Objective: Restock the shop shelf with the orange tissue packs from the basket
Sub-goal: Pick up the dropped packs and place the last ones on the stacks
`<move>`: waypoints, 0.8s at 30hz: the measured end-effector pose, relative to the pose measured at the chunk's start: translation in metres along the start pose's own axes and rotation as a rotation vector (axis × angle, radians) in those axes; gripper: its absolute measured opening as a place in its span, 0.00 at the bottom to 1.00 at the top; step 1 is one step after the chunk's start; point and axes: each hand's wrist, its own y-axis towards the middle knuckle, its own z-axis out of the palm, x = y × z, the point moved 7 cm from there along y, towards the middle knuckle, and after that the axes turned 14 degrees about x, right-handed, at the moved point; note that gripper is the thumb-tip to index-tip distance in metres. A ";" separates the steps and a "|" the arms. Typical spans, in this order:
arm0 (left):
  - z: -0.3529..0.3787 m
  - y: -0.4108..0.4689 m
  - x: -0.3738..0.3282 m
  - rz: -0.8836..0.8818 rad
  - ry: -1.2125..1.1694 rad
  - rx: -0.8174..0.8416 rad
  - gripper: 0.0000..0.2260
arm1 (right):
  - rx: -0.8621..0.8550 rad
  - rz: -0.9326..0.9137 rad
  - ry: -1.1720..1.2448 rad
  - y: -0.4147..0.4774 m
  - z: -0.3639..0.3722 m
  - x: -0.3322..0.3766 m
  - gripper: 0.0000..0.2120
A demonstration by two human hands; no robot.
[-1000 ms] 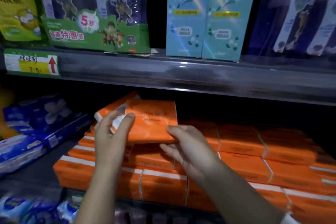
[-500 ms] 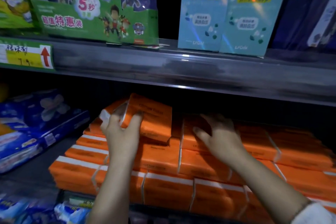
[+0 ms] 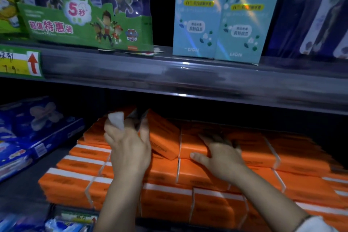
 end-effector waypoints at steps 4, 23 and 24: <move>-0.007 0.001 0.005 0.021 0.140 0.018 0.19 | -0.008 -0.005 0.002 0.000 0.001 -0.001 0.32; 0.008 0.003 0.007 0.210 0.287 0.297 0.34 | -0.046 -0.004 -0.036 -0.001 0.004 0.000 0.33; 0.004 0.003 0.007 0.205 0.270 0.302 0.34 | -0.042 -0.004 -0.040 -0.001 0.004 0.000 0.33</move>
